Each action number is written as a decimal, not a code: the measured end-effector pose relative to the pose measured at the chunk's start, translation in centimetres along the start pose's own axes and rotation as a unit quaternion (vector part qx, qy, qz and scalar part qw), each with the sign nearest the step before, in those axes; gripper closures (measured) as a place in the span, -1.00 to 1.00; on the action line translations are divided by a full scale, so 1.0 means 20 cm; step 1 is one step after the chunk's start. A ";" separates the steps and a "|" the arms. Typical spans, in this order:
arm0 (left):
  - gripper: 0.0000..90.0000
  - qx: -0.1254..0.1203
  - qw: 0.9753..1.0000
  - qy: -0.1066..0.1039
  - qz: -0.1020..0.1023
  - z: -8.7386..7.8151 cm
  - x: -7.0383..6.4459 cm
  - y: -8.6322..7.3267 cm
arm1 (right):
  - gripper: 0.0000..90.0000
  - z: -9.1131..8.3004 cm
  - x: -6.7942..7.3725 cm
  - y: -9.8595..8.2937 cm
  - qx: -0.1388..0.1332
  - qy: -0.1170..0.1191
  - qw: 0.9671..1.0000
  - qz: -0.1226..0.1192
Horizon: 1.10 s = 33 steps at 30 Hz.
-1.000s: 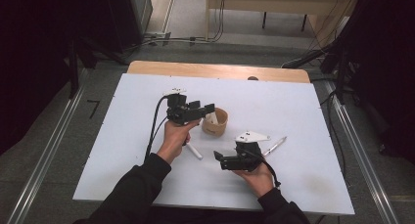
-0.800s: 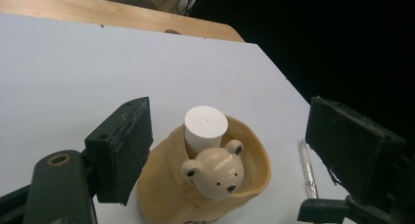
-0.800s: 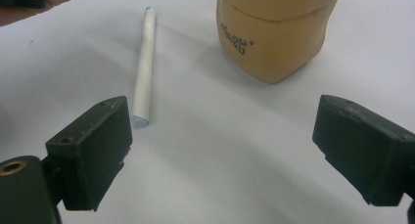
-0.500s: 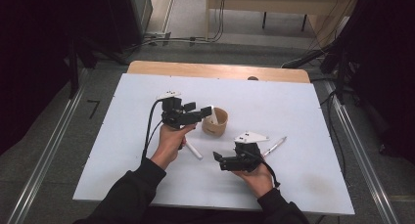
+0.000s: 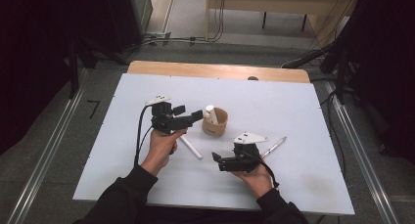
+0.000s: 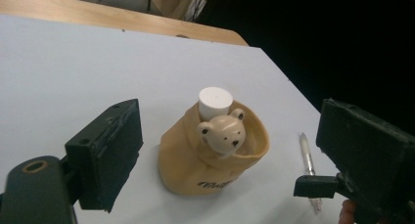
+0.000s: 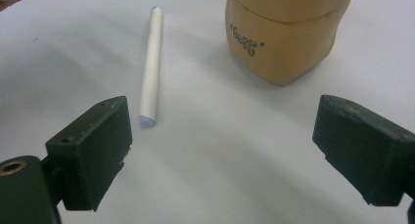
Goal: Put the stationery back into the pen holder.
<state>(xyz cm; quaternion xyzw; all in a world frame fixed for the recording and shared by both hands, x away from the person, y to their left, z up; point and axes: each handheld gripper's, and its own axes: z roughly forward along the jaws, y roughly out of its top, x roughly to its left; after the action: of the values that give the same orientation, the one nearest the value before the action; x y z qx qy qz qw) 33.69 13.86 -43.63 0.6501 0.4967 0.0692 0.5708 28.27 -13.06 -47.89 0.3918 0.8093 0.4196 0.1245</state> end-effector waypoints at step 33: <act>-0.92 -0.005 0.997 0.077 0.010 -0.21 0.15 -0.14 | -0.86 0.12 0.14 0.03 0.009 0.011 0.999 -0.047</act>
<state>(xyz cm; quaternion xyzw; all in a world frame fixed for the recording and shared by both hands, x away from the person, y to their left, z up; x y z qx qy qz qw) 30.81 18.51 -45.83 0.6451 0.5322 0.1266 0.5335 27.92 -9.47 -48.54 0.3502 0.8316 0.4105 0.1320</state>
